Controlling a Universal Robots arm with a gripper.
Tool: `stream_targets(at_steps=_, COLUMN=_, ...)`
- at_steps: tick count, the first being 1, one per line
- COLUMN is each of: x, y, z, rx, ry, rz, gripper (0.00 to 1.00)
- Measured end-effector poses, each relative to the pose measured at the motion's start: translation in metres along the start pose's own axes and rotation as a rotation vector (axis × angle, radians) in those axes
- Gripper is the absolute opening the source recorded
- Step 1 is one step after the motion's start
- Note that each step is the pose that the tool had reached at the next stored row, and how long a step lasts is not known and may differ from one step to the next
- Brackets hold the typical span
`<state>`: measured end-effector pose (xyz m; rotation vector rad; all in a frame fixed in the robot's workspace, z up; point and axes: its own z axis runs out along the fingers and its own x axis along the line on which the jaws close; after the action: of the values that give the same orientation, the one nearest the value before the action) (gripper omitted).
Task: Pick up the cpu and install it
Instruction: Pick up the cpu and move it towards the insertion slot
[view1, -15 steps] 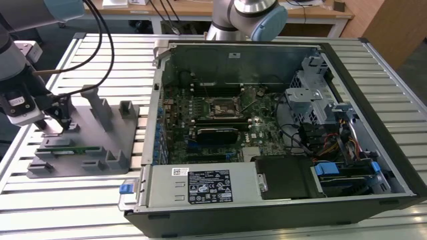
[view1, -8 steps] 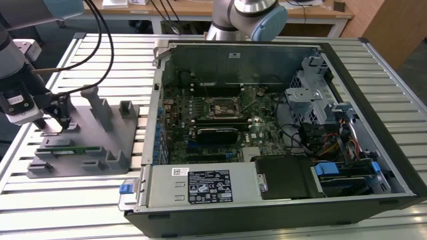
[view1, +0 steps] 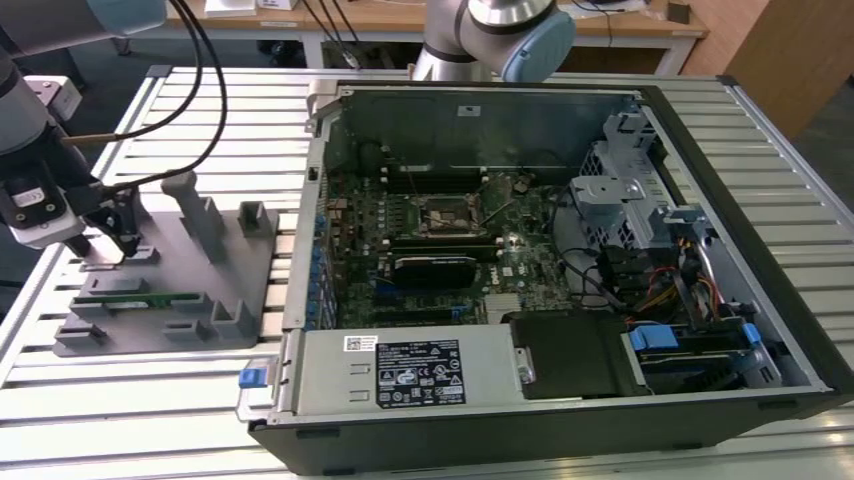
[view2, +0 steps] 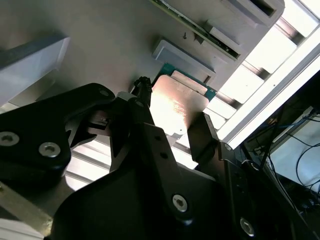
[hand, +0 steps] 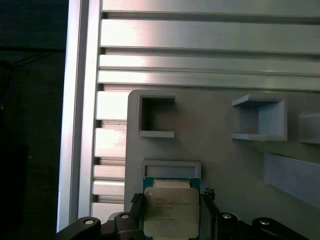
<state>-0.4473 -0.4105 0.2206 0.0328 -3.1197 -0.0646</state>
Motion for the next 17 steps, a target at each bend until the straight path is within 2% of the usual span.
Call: stream_targets(at_steps=17, x=0.0001, y=0.0003, z=-0.0061, rx=0.0, ry=0.0, rz=0.0, gripper=0.53)
